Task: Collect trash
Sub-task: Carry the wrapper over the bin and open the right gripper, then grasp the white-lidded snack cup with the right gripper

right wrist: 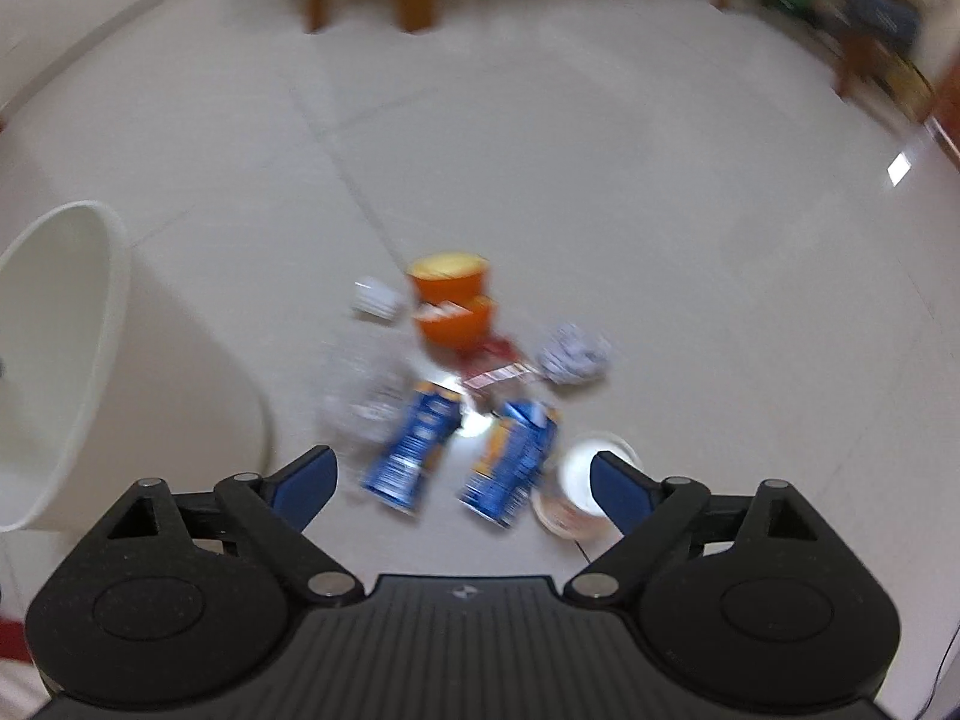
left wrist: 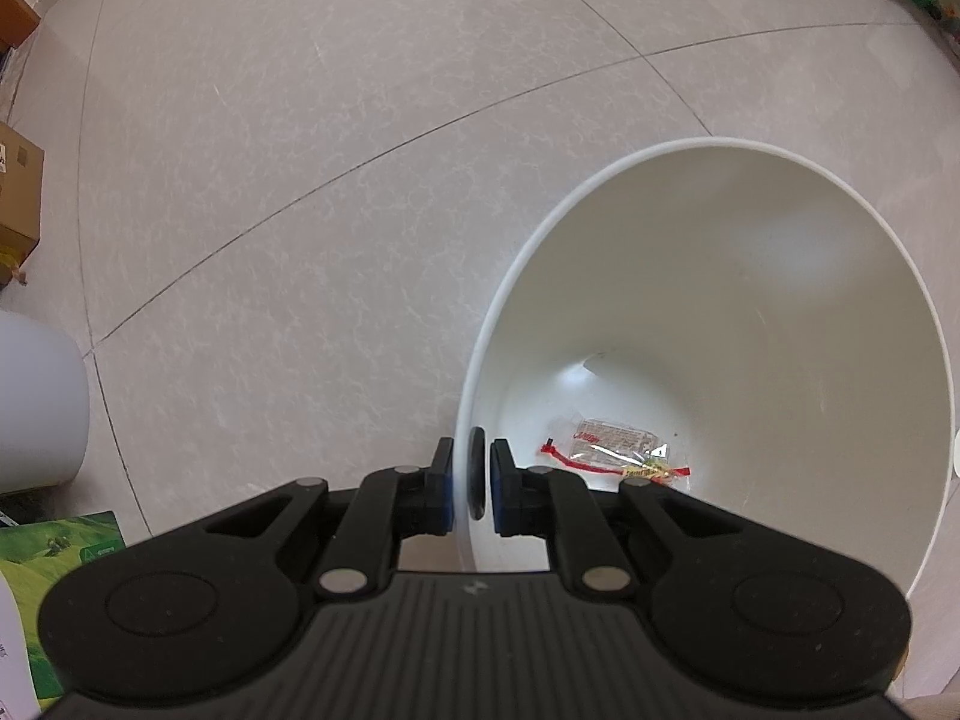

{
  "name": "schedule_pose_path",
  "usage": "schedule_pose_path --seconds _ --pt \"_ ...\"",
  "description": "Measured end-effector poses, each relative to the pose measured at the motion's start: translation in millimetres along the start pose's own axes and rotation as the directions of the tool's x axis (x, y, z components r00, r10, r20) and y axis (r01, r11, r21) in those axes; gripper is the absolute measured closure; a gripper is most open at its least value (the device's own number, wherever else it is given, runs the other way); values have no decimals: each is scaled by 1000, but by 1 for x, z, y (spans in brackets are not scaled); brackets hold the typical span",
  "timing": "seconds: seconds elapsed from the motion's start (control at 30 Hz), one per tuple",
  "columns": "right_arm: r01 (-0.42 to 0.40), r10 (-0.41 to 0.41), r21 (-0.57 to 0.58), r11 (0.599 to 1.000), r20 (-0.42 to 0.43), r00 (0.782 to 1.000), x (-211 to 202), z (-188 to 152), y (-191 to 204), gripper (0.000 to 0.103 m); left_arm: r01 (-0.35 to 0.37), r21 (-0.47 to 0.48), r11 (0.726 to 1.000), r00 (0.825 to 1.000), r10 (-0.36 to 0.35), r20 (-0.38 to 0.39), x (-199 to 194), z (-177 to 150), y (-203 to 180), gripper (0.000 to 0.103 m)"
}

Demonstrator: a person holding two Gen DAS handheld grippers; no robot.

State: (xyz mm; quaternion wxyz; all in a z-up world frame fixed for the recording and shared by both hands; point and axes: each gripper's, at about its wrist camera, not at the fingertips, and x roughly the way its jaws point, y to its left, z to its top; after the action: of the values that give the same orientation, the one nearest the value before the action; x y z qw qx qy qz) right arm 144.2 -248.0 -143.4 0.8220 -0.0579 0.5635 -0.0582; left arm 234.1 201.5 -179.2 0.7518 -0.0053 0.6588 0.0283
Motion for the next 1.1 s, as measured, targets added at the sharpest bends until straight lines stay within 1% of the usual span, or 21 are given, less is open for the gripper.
schedule_pose_path --seconds 0.13,0.27,0.33,0.43,0.57,0.63,0.7,0.77,0.9,0.97,1.1 --pt "7 -7 135 991 -2 1000 29 -8 -30 8 -1 0 1000 1000 1 -1 0 0 -1 94" --pt "55 -51 254 966 -21 998 63 -13 -53 8 1 -2 1000 1000 -1 -1 0 1 0 94" --pt "73 -62 303 950 -47 997 82 -16 -62 8 4 -7 1000 1000 -4 -1 0 0 1 94" --pt "101 -80 342 934 -74 994 104 -19 -70 8 5 -4 1000 1000 -5 -1 1 0 2 94" --pt "134 -105 354 926 -100 989 127 -21 -72 9 3 2 1000 1000 -3 -1 0 1 2 94" --pt "157 -124 335 929 -115 986 138 -21 -68 13 1 2 1000 1000 -1 -1 0 1 1 94" --pt "178 -144 310 934 -130 981 146 -22 -64 20 0 4 1000 1000 0 0 0 1 1 94" --pt "203 -170 281 938 -139 976 153 -22 -60 23 3 1 1000 1000 -3 -1 0 1 1 94" --pt "205 -169 287 936 -144 975 159 -23 -62 33 5 -2 1000 1000 -5 -1 0 1 2 94" --pt "210 -174 293 933 -146 974 161 -23 -63 35 4 2 1000 1000 -4 0 0 1 2 94" --pt "210 -172 297 931 -149 974 161 -23 -66 36 5 0 1000 1000 -5 -1 0 1 1 94"
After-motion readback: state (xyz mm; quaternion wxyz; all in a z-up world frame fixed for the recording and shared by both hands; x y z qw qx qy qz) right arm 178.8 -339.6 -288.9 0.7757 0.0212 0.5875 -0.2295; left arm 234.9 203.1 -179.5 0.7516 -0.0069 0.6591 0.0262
